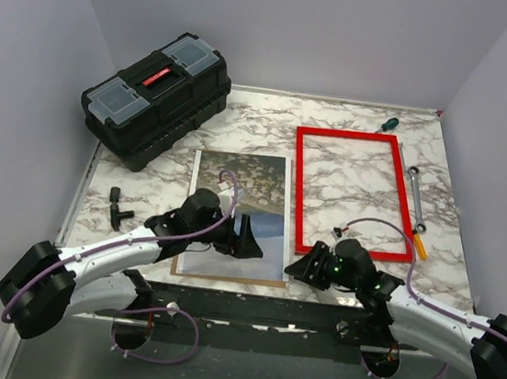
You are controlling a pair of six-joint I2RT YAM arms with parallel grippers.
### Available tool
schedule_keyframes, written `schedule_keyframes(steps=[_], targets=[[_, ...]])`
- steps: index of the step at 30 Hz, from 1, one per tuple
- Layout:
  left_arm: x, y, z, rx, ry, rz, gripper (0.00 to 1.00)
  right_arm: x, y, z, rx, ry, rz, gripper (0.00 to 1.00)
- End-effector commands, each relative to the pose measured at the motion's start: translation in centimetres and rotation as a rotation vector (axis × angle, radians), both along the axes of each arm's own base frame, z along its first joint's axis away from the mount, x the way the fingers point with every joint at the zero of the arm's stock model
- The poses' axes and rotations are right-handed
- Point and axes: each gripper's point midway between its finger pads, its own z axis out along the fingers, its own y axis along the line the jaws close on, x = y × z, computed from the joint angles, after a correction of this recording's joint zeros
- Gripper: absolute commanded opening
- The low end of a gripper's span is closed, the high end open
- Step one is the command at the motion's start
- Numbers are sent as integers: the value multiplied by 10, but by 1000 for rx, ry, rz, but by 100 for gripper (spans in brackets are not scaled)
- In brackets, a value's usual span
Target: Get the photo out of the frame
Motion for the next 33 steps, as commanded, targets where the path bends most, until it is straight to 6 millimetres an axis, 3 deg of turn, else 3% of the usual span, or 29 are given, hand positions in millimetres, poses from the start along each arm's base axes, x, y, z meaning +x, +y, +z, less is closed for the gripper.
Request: schedule_keyframes(steps=[1,6,19,22,27,33], targets=[[5,-2,-4,1,-22,24,76,-3,-8,-17,-1,42,-60,53],[2,-5,-7,4,-22,22,76,-1,-8,-15,24,34,-78,53],[0,-4,-39,76,28,45,76,6,4,15,149,-11,-93,52],[0,-3,-42,86,31,52,76,7,2,11,114,3,-95,52],[-2,-1,-46,97,38,58,76,5,-24,-16,-132,45,-109,52],[-2,1,-54,115,59,74,76,0,-5,-11,-21,37,-38,53]])
